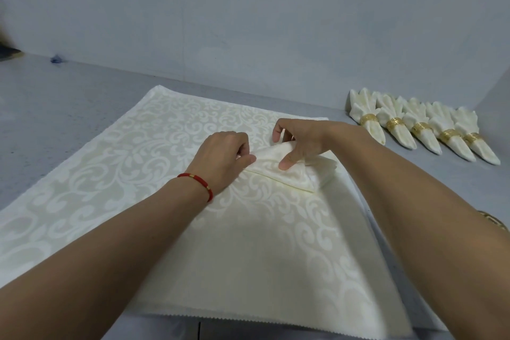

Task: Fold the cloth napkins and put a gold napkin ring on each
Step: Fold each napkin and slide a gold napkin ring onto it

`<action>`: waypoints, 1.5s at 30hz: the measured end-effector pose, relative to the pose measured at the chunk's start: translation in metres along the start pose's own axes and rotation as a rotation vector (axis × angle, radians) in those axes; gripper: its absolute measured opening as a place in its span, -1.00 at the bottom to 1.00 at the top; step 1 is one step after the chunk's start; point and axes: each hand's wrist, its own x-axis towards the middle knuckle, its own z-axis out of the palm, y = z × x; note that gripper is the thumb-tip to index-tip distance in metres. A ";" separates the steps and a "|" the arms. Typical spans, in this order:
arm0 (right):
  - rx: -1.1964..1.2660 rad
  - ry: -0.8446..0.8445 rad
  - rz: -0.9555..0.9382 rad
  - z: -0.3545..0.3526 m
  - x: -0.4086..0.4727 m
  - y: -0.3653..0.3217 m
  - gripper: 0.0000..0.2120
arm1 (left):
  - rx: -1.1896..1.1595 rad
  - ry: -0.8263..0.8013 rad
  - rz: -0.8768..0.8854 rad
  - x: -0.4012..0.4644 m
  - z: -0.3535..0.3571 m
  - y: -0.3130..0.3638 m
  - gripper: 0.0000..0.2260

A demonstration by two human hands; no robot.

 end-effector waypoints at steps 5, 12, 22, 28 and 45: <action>-0.210 -0.085 -0.005 -0.007 0.002 -0.013 -0.60 | -0.073 0.005 0.011 -0.001 -0.001 -0.001 -0.84; -0.336 -0.182 0.050 -0.015 -0.001 -0.030 -0.53 | -0.031 -0.120 0.064 -0.001 -0.003 0.001 -0.81; -0.247 -0.178 0.009 -0.019 -0.014 -0.029 -0.69 | -0.062 -0.122 0.104 -0.002 -0.008 0.005 -0.90; -0.297 -0.257 0.102 -0.017 -0.018 -0.039 -0.59 | 0.002 -0.130 0.164 -0.002 0.001 -0.002 -0.89; -0.930 0.605 -0.368 0.059 -0.125 -0.063 -0.50 | 0.187 -0.182 0.434 -0.024 -0.017 0.024 -0.78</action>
